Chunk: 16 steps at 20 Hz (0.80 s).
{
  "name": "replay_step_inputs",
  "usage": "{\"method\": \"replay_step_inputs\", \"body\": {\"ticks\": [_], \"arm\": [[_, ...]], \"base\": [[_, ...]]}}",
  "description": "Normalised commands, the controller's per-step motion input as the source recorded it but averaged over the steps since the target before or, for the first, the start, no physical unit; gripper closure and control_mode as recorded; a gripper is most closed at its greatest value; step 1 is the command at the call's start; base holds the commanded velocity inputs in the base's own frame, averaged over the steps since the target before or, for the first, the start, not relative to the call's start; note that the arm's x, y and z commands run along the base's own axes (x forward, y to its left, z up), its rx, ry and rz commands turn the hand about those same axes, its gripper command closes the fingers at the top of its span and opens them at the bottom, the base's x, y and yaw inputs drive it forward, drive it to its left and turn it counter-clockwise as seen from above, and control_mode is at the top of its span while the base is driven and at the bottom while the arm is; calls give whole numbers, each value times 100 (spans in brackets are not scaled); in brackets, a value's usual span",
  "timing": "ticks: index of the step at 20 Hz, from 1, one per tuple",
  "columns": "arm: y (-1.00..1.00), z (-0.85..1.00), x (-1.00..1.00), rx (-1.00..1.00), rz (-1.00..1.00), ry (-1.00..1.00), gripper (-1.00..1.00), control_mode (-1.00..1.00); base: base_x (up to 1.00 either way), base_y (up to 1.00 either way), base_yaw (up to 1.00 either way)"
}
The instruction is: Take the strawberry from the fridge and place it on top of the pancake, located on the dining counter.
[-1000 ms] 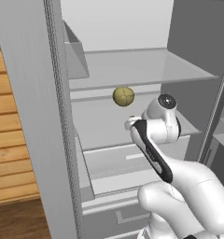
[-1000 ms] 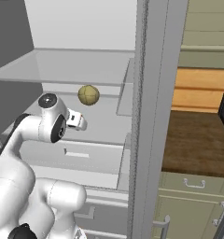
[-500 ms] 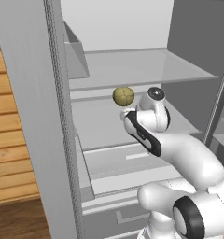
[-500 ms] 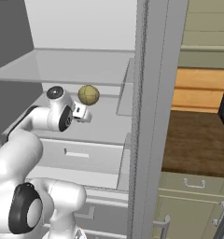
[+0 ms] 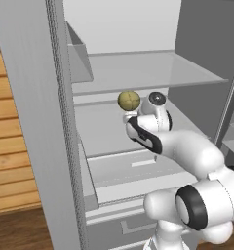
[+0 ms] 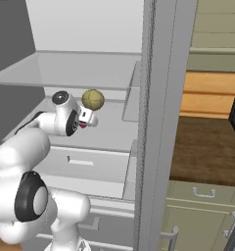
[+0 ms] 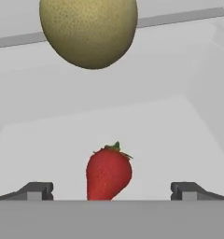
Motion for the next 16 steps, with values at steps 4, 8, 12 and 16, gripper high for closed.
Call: {"method": "replay_step_inputs", "body": {"ticks": [4,8,12,16], "arm": [[0,-5,26,-3,0,-13,-100,-100],[0,0,24,0,0,-2,-100,-100],[0,-1,29,-1,0,8,-100,-100],[0,-8,18,0,0,16,-100,-100]], "base": [[0,0,0],[0,0,0],[0,0,0],[0,0,0]]}}
